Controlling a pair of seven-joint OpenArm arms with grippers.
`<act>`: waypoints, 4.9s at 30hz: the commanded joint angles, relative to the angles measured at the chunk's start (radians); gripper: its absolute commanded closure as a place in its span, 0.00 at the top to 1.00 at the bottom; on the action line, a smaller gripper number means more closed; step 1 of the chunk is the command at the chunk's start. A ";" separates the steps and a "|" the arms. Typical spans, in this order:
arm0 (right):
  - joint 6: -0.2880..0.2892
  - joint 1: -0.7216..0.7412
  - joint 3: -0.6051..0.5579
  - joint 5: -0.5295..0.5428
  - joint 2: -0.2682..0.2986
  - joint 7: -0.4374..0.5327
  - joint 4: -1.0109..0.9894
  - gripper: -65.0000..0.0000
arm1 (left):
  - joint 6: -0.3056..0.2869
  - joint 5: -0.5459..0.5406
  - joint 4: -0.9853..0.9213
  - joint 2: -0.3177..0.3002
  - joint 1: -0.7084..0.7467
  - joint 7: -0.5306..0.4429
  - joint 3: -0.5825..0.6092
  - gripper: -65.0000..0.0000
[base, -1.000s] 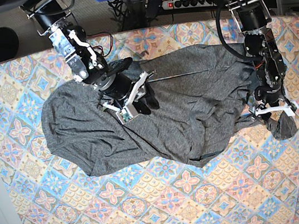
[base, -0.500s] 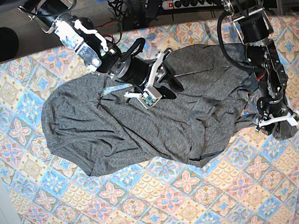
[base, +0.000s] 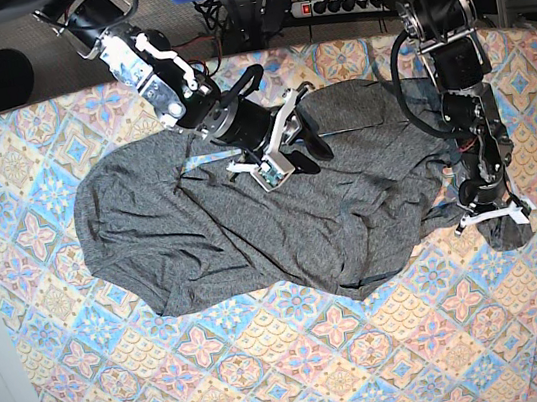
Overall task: Layout the t-shirt on the table in an organized manner, then fold the t-shirt properly
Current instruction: 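Lift the shirt edge with the right gripper and carry it across the shirt, then reach the left gripper to the sleeve end and grasp it, then pull the sleeve with the left gripper away from the shirt body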
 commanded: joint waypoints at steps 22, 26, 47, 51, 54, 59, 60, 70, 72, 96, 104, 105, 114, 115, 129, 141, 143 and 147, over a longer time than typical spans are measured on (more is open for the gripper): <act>0.008 0.154 0.138 0.005 -0.252 0.036 -0.464 0.25 | -0.009 0.000 0.018 0.001 -0.028 -0.017 0.002 0.00; 0.008 0.154 0.148 0.005 -0.283 0.036 -0.496 0.25 | -0.009 0.000 0.018 0.001 -0.025 -0.017 0.002 0.00; 0.008 0.254 0.097 0.005 -0.352 0.180 -0.708 0.25 | -0.007 0.001 0.018 0.042 -0.008 -0.019 0.079 0.00; 0.008 0.254 0.036 0.005 -0.352 0.177 -0.711 0.25 | -0.007 0.001 0.016 0.062 -0.074 -0.020 0.172 0.00; 0.008 0.254 0.003 0.005 -0.350 0.176 -0.711 0.25 | -0.006 0.040 0.016 0.091 -0.154 -0.020 0.211 0.00; 0.008 0.255 0.002 0.005 -0.350 0.140 -0.711 0.25 | -0.006 0.224 -0.102 0.188 -0.350 -0.034 0.211 0.00; 0.008 0.255 0.003 0.005 -0.350 0.128 -0.711 0.25 | -0.006 0.254 -0.154 0.200 -0.390 -0.065 0.211 0.00; 0.008 0.255 0.003 0.005 -0.350 0.111 -0.709 0.25 | 0.014 0.489 -0.644 0.254 -0.658 -0.493 0.217 0.00; 0.008 0.255 0.003 0.005 -0.350 0.111 -0.709 0.25 | 0.077 0.503 -0.645 0.248 -0.684 -0.496 0.217 0.00; 0.008 0.254 0.002 0.005 -0.350 0.076 -0.700 0.25 | 0.152 0.503 -0.647 0.249 -0.882 -0.496 0.218 0.04; 0.008 0.254 0.002 0.005 -0.350 0.076 -0.703 0.25 | 0.152 0.495 -0.553 0.288 -0.938 -0.497 0.217 0.09; 0.008 0.254 0.002 0.005 -0.350 0.076 -0.703 0.25 | 0.152 0.495 -0.542 0.294 -0.942 -0.497 0.217 0.09; 0.008 0.254 0.003 0.005 -0.350 0.076 -0.708 0.25 | 0.148 0.505 -0.545 0.347 -0.890 -0.419 0.226 0.10; 0.008 0.254 0.003 0.005 -0.350 0.076 -0.706 0.25 | 0.148 0.495 -0.545 0.352 -0.862 -0.344 0.243 0.12; 0.008 0.254 0.003 0.005 -0.350 0.076 -0.705 0.25 | 0.149 0.353 -0.539 0.392 -0.606 -0.009 0.257 0.62; 0.008 0.252 0.002 0.005 -0.350 0.076 -0.700 0.25 | 0.152 0.357 -0.449 0.283 -0.574 -0.118 0.257 0.45; 0.008 0.252 0.002 0.005 -0.350 0.076 -0.700 0.25 | 0.152 0.356 -0.449 0.280 -0.556 -0.149 0.257 0.43; 0.008 0.252 0.002 0.005 -0.350 0.076 -0.700 0.25 | 0.152 0.353 -0.449 0.281 -0.523 -0.181 0.260 0.41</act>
